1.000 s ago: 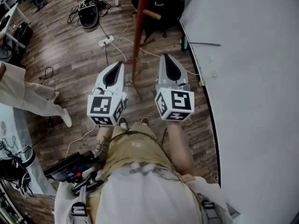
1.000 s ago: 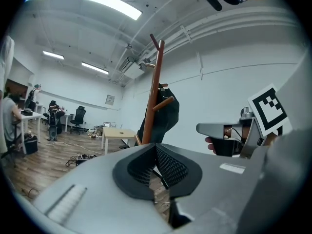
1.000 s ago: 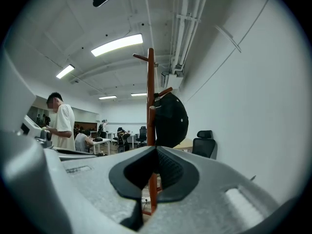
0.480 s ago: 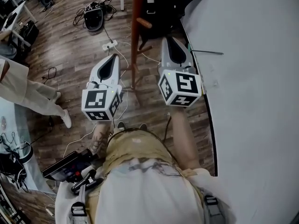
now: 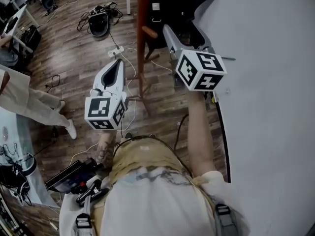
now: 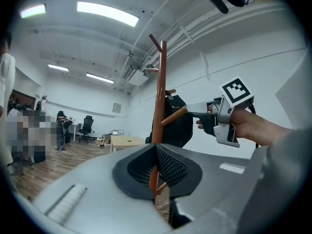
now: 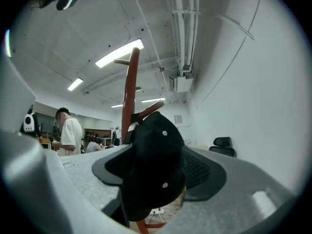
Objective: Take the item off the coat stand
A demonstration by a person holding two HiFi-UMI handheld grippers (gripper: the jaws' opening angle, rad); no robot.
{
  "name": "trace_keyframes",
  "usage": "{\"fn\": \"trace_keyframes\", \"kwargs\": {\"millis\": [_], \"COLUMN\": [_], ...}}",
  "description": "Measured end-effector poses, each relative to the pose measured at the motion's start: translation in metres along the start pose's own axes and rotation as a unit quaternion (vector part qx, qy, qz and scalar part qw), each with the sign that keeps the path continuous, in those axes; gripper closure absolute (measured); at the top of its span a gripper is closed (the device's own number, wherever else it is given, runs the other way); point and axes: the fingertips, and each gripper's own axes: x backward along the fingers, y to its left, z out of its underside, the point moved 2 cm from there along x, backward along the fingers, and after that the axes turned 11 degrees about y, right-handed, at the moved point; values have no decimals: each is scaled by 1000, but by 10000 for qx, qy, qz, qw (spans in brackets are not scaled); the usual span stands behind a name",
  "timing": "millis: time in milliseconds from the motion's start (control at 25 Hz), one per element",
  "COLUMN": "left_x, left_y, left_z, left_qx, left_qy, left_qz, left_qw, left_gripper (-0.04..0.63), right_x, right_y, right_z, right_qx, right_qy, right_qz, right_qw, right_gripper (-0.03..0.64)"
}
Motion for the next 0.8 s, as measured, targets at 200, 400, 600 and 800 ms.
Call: {"fn": "trace_keyframes", "kwargs": {"millis": [200,400,600,800], "left_x": [2,4,7,5], "left_y": [2,7,11,8], "left_z": [6,6,10,9], "left_qx": [54,56,93,102], "left_qy": [30,-6,-34,-45], "left_qz": [-13,-52,-89,-52], "left_qw": [10000,10000,9999,9999], "left_gripper": [598,598,598,598], "right_x": [-8,-6,9,18], "right_y": [0,10,0,-26], "right_z": [5,4,-18,-47], "right_qx": [199,521,723,696], "right_qy": [234,45,-467,-852], "right_qz": [-84,131,686,1162], "right_qw": [9995,9985,9939,9871], "right_gripper": [466,606,609,609]}}
